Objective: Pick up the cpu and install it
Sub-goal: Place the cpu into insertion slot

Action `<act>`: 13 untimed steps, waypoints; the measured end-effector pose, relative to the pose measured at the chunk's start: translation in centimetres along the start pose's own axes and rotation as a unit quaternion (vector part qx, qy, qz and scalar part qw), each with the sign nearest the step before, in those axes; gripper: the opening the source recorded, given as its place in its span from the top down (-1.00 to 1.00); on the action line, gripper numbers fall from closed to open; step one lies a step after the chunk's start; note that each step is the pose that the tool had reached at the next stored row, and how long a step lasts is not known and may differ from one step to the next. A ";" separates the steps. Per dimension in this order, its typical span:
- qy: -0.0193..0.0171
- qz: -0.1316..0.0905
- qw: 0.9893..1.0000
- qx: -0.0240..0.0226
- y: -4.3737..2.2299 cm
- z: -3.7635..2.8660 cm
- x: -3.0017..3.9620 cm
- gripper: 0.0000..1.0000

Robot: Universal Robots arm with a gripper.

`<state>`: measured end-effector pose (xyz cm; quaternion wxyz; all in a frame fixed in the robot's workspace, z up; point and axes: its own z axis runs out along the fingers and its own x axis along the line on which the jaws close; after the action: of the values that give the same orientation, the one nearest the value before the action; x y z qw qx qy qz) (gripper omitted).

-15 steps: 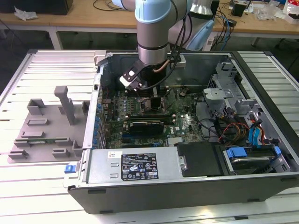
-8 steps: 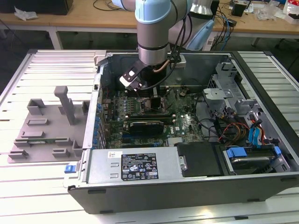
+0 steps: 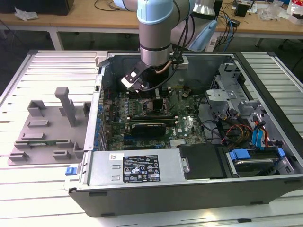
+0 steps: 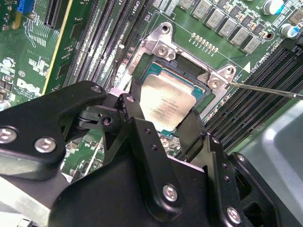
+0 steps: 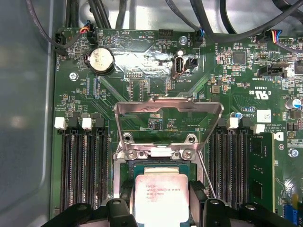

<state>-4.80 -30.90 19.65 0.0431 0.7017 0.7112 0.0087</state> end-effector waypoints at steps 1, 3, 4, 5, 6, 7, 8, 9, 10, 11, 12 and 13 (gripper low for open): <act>0.000 0.000 1.000 0.000 0.00 0.01 0.00 -0.09; 0.000 0.000 1.000 0.000 0.00 0.02 0.00 -0.09; 0.000 0.000 1.000 0.000 0.00 0.02 0.00 -0.09; 0.000 0.000 1.000 0.000 0.00 0.02 0.00 -0.09; 0.000 0.000 1.000 0.000 0.00 0.03 0.00 -0.09; 0.000 0.000 1.000 0.000 0.00 0.03 0.02 -0.09; 0.000 0.000 1.000 0.000 0.00 0.03 0.05 -0.09; 0.000 0.000 1.000 0.000 0.00 0.03 0.07 -0.09; 0.000 0.000 1.000 0.000 0.00 0.03 0.08 -0.09; 0.000 0.000 1.000 0.000 0.00 0.03 0.09 -0.09; 0.000 0.000 1.000 0.000 0.00 0.03 0.09 -0.09; 0.000 0.000 1.000 0.000 0.00 0.03 0.09 -0.09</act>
<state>-4.79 -30.81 19.62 0.0428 0.7017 0.7112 0.0090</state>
